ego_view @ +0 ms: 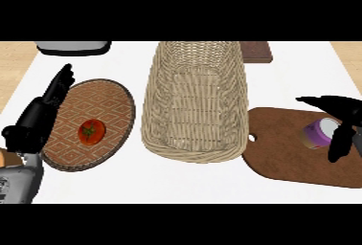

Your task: Pick the can from the cutting board and place it in the basket

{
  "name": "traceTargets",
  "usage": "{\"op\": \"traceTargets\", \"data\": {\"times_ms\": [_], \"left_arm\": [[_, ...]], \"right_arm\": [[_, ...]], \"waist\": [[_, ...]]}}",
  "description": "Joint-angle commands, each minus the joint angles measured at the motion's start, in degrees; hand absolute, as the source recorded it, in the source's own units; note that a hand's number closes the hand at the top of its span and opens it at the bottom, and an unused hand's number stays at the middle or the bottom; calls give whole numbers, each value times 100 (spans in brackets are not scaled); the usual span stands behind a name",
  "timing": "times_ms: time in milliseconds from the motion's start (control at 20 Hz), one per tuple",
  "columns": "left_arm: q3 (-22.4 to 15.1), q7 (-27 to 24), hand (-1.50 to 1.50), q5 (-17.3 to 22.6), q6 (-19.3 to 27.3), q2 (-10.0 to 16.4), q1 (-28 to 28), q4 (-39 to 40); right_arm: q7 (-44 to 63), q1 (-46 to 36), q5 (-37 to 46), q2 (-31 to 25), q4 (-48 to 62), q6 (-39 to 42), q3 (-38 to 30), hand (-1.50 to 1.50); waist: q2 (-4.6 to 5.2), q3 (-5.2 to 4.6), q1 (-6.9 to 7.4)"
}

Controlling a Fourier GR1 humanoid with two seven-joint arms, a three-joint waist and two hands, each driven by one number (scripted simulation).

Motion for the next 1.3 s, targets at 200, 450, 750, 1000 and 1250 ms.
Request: {"op": "traceTargets", "data": {"times_ms": [200, 450, 750, 1000, 1250], "left_arm": [[165, -91, 0, -213, -86, -171, -111, 199], [322, -367, 0, -115, -316, -138, 317, 71], [268, -319, 0, -347, -244, -282, 152, 76], [314, 217, 0, -187, -483, -263, 59, -330], [410, -365, 0, -441, -223, -431, -105, 449]], "right_arm": [[-569, 198, 622, 184, 349, -226, -139, -150], [-668, 395, 775, 66, 342, -178, -355, -150], [-837, -22, 1228, 459, 1266, -546, -404, -150], [-730, -310, 1241, 672, 1513, -320, -609, 150], [-1457, 146, 1550, 538, 1488, -995, -475, 150]], "waist": [[5, -1, -1], [-4, -2, -1], [8, 0, 35], [2, 0, 37], [11, -1, -10]]}}
